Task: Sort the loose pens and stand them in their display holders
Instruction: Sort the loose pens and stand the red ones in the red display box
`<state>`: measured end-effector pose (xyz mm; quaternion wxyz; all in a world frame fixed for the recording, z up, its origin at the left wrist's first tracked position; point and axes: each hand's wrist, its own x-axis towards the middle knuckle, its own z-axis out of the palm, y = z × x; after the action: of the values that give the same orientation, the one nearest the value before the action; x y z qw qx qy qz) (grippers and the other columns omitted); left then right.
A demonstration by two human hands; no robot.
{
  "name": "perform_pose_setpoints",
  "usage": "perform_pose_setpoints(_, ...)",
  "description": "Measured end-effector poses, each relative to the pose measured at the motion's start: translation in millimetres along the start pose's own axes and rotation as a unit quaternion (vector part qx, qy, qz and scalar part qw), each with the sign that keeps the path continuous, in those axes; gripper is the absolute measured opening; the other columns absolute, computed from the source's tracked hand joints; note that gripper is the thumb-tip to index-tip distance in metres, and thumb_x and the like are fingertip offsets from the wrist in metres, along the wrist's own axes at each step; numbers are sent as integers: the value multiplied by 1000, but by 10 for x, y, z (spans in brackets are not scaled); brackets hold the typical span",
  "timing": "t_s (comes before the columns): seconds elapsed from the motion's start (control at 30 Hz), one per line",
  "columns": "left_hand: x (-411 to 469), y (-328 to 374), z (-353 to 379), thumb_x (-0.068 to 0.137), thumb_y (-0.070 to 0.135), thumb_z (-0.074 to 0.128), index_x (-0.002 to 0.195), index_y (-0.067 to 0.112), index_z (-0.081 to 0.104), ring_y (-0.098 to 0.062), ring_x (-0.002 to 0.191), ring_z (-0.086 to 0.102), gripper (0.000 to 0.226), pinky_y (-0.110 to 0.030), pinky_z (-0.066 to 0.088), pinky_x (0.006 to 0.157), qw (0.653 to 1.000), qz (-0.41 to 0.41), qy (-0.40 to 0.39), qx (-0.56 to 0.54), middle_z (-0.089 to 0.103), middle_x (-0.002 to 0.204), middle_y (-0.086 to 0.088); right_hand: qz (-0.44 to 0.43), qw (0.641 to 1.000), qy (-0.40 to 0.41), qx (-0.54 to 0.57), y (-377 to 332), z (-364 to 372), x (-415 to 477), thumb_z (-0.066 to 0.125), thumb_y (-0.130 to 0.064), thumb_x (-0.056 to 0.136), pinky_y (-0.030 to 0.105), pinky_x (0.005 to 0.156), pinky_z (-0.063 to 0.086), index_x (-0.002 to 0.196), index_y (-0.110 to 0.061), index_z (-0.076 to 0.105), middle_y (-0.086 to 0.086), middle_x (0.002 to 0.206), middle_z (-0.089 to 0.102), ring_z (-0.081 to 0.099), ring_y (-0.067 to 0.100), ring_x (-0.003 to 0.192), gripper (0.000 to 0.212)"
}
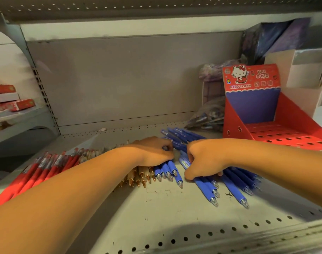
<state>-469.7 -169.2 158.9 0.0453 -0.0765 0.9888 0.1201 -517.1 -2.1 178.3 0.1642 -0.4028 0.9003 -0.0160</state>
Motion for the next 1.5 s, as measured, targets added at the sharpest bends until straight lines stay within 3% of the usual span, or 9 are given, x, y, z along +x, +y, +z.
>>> perform_pose_setpoints(0.13,14,-25,-3,97,43,46,109,30,58,-17,91,59,21,-30,46,76,1000,4,-9,-15,64,103,1,-9,1000,20,20,-10,-4,152,68,-33,83,25,47,50,69,-10,50,4,57,56,56,19,44,32)
perform_pose_setpoints(0.3,-21,-61,45,98,51,46,128,31,48,-13,94,59,37,-30,48,82,999,-2,30,-20,63,113,4,-21,996,69,56,-73,-24,315,65,-37,88,24,51,45,97,-6,67,10,77,72,60,17,54,32)
perform_pose_setpoints(0.4,-38,-32,42,102,43,41,140,31,42,-17,102,59,40,-34,49,90,999,17,42,-11,61,124,0,-46,993,79,75,-43,-2,361,62,-40,92,22,53,45,99,-14,65,0,69,66,62,14,52,28)
perform_pose_setpoints(0.67,-33,43,58,99,59,32,112,27,63,-13,86,58,47,-29,45,77,999,2,40,-14,65,100,-1,-28,983,153,101,171,-290,702,58,-21,92,35,62,47,97,0,68,22,92,71,60,24,69,24)
perform_pose_setpoints(0.87,62,54,156,82,70,59,103,27,57,-10,80,56,47,-26,42,66,997,-15,54,-54,60,90,6,-9,992,125,-7,49,-212,1063,66,-31,90,28,57,41,69,-15,55,4,71,57,54,20,66,28)
perform_pose_setpoints(1.03,33,19,99,85,62,62,113,32,39,-4,74,52,47,-20,35,55,990,-51,99,-81,52,84,13,64,995,66,47,33,-321,1174,75,-26,85,27,52,55,78,-10,60,7,76,65,65,19,59,23)
perform_pose_setpoints(1.27,-1,46,83,92,58,55,140,27,38,-15,91,50,60,-23,36,64,994,-35,85,-51,58,120,2,120,985,-16,122,30,-331,1217,74,-25,83,35,77,60,98,-12,58,10,103,64,65,24,89,25)
perform_pose_setpoints(1.4,-11,34,62,89,59,59,130,30,44,-7,81,53,53,-21,38,60,994,-38,81,-61,56,99,10,134,980,-44,139,26,-311,1182,68,-18,86,30,65,54,96,-11,59,8,87,58,57,21,75,15)
perform_pose_setpoints(1.5,-9,1,53,87,56,62,130,30,46,-9,88,57,53,-22,43,66,993,-34,83,-78,61,109,7,114,985,-45,123,-26,-278,1152,61,-14,90,25,52,47,102,-9,60,8,81,58,55,21,64,13)
